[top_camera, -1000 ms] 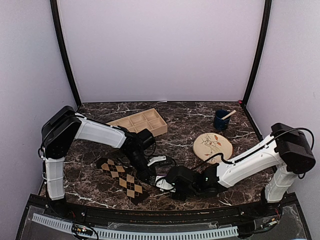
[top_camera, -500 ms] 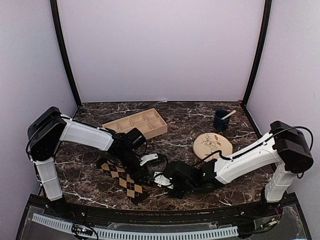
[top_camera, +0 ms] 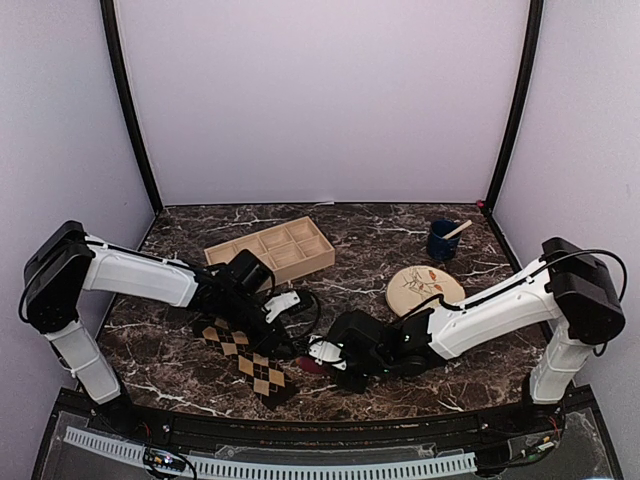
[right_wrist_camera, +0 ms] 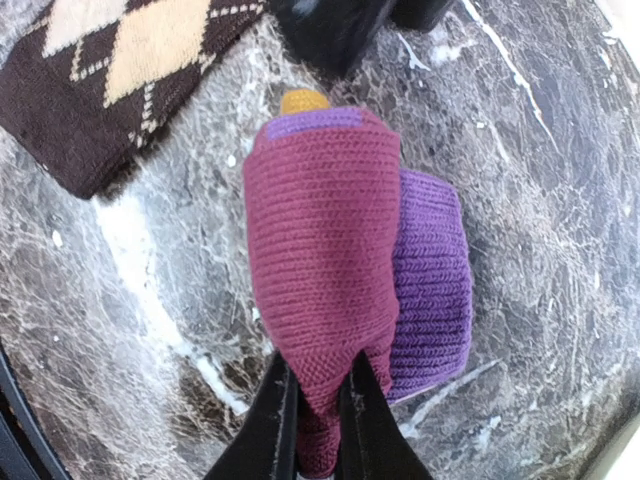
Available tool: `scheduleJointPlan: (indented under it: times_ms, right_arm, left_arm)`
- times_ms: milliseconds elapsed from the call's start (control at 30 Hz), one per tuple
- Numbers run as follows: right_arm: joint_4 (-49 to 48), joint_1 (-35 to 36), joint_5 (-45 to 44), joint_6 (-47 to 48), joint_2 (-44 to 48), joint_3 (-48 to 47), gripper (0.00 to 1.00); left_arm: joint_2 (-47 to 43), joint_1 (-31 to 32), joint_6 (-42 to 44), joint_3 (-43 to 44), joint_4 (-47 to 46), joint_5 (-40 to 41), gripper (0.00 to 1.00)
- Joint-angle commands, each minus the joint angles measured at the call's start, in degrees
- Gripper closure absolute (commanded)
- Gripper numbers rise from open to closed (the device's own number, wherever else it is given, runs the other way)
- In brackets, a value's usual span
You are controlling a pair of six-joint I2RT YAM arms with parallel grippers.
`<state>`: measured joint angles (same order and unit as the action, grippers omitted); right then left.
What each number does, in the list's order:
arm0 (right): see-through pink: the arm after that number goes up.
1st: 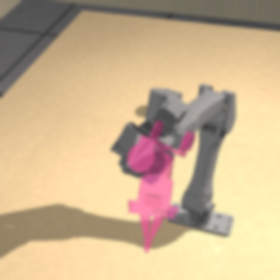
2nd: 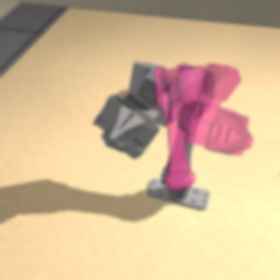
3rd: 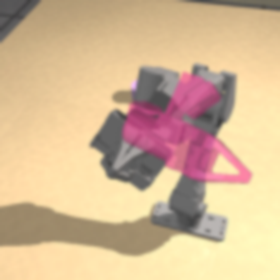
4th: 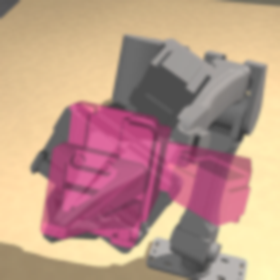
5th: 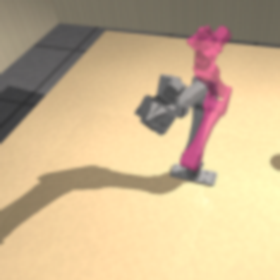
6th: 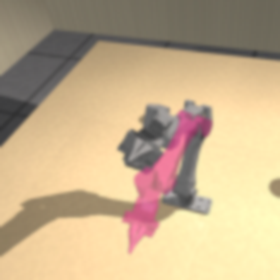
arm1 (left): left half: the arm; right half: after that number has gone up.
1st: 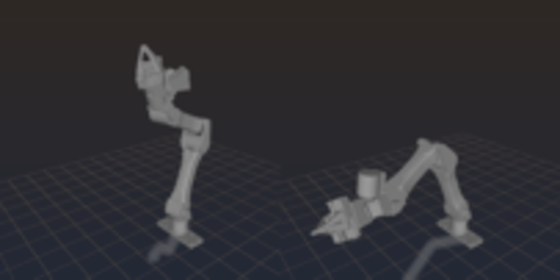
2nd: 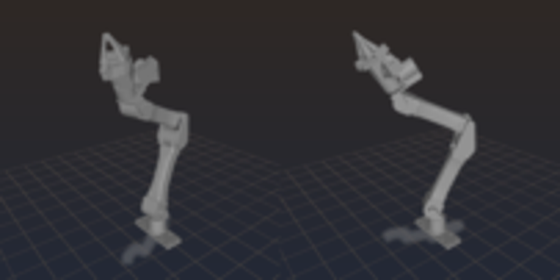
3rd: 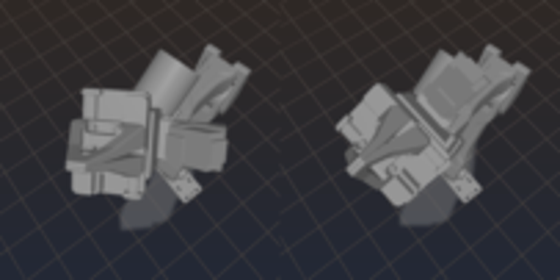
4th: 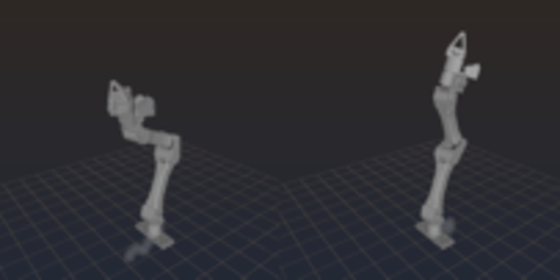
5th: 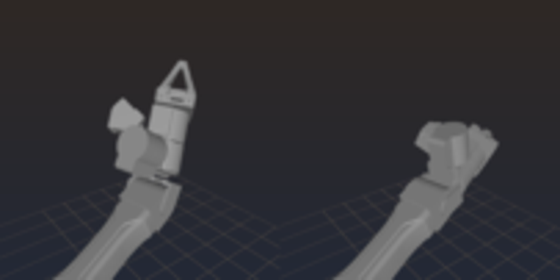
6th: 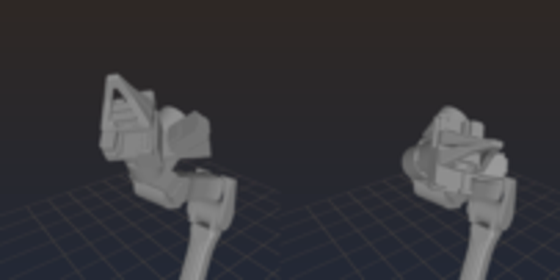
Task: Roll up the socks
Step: Roll the sock at the center of the board.
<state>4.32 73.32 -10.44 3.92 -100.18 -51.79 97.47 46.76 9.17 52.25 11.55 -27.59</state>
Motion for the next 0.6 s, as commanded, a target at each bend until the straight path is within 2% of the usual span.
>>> scheduleJointPlan:
  times_ms: [0,333,567]
  right_arm:
    - [5.2,-1.4,6.4,-2.4,-1.2,-0.1,1.0]
    - [8.2,-6.2,16.5,-3.5,-1.5,-2.1,1.0]
    - [10.9,-10.2,25.0,-3.3,-3.5,-4.4,1.0]
  left_arm:
    - [-5.7,-0.3,-2.4,-3.4,-5.5,5.2,0.58]
    - [-15.7,-0.1,-5.2,-12.5,-17.0,11.9,0.57]
    - [-22.2,3.2,-3.7,-17.8,-22.0,15.2,0.57]
